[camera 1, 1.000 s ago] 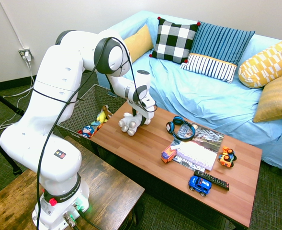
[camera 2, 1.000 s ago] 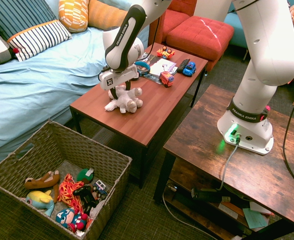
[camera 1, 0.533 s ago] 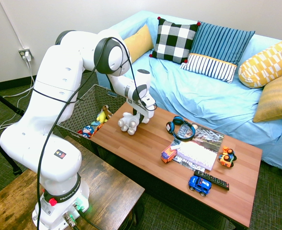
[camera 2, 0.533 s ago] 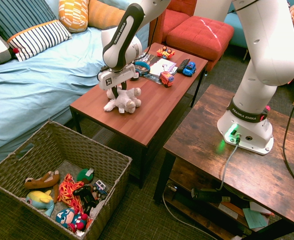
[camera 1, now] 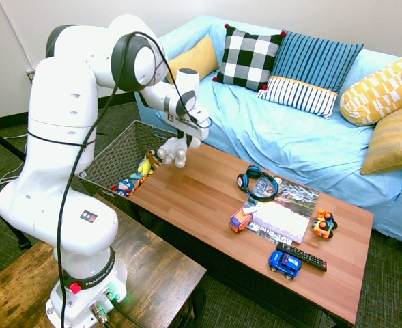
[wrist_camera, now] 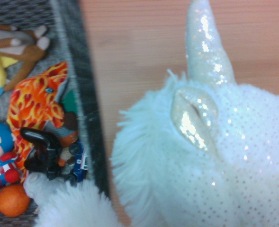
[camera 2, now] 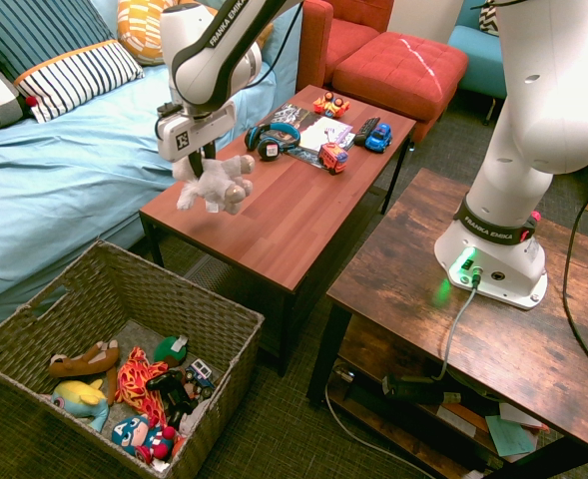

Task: Put the stuffed toy in the basket

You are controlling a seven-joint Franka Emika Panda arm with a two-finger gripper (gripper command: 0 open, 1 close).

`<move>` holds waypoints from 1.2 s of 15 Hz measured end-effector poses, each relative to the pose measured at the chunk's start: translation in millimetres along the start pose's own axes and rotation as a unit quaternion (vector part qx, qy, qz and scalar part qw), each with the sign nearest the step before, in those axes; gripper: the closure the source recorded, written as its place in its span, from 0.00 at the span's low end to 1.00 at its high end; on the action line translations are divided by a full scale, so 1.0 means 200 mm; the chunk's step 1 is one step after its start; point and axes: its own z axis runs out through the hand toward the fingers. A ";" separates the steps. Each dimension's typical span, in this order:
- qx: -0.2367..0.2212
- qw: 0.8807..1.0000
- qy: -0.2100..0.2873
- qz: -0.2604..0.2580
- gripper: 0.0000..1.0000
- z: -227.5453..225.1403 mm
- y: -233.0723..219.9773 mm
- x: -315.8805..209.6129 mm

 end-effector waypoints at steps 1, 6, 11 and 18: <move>-0.001 1.000 0.005 -0.019 1.00 -0.01 -0.08 -0.13; -0.015 0.996 0.021 -0.081 1.00 0.22 -0.45 -0.62; -0.021 0.993 0.035 -0.108 1.00 0.50 -0.75 -0.90; -0.044 0.991 0.049 -0.120 0.00 0.69 -0.88 -1.03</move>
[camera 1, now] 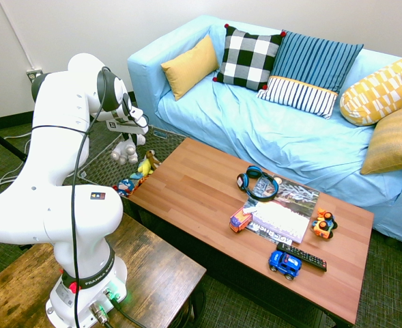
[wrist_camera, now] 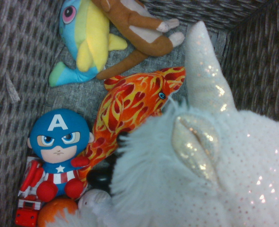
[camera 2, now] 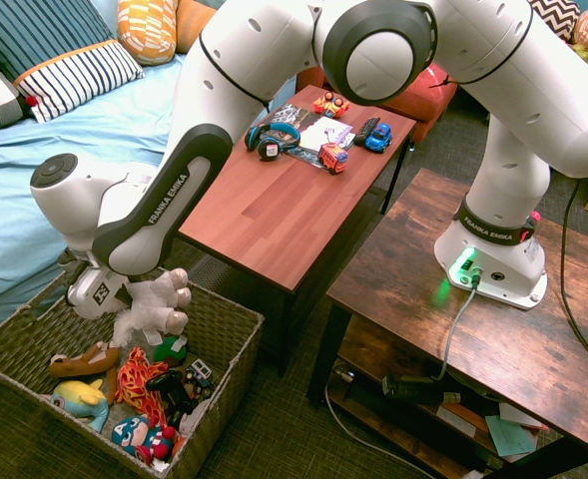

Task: Put the stuffed toy in the basket

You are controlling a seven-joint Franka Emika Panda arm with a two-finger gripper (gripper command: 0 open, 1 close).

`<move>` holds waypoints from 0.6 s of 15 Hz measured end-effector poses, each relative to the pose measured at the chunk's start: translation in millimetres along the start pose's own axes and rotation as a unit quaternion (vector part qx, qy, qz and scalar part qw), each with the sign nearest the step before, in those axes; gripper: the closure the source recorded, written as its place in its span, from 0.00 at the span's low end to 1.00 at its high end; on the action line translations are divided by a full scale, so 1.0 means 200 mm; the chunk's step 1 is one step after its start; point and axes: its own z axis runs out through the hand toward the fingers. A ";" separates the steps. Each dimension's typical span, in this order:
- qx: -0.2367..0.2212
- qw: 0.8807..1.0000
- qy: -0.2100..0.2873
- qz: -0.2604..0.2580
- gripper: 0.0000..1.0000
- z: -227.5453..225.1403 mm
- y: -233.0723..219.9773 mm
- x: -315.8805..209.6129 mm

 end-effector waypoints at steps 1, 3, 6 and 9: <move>-0.001 1.000 0.002 0.001 0.00 0.00 0.00 0.01; -0.002 1.000 0.006 0.004 0.00 -0.01 0.01 0.04; -0.008 1.000 0.010 0.007 0.00 -0.03 0.01 0.08; -0.016 1.000 0.011 0.007 0.00 -0.06 0.00 0.10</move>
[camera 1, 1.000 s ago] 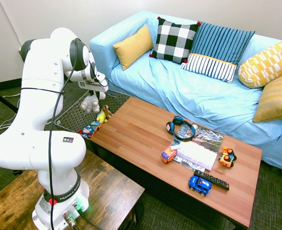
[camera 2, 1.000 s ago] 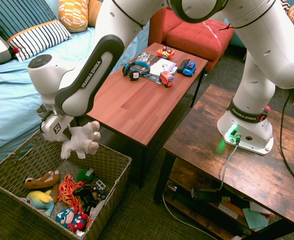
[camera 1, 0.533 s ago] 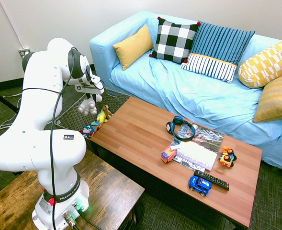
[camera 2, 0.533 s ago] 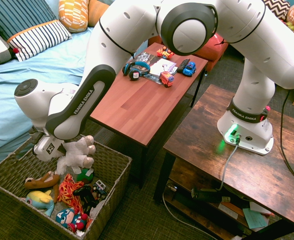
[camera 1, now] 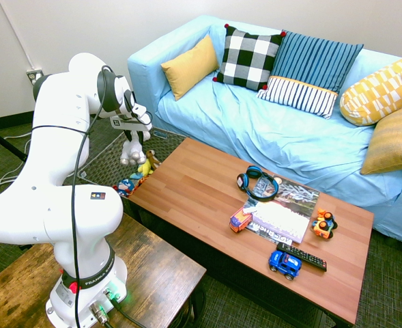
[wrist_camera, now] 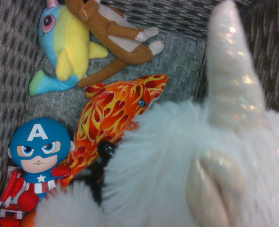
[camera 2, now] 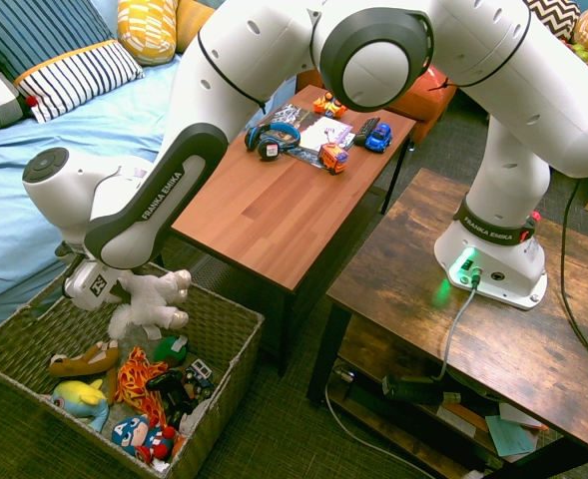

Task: Put the stuffed toy in the basket

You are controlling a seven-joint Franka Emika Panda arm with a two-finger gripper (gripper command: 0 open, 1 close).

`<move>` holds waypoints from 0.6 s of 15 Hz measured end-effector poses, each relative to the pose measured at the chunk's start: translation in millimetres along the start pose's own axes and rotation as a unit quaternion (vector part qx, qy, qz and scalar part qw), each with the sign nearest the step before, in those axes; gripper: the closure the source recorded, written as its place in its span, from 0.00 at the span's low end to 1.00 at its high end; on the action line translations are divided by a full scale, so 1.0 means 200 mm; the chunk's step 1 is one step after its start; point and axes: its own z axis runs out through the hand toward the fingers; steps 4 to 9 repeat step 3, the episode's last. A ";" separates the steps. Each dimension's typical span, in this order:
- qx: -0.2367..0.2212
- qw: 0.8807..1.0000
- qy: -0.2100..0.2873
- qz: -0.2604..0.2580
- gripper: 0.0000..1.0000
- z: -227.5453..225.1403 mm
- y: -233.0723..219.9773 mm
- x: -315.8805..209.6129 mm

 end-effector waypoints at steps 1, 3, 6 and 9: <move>-0.002 1.000 0.000 -0.001 0.00 -0.02 -0.01 0.01; -0.005 1.000 0.000 -0.003 0.00 -0.05 -0.02 0.02; -0.005 1.000 0.000 -0.003 0.00 -0.05 -0.02 0.02; -0.005 1.000 0.000 -0.003 0.00 -0.05 -0.02 0.02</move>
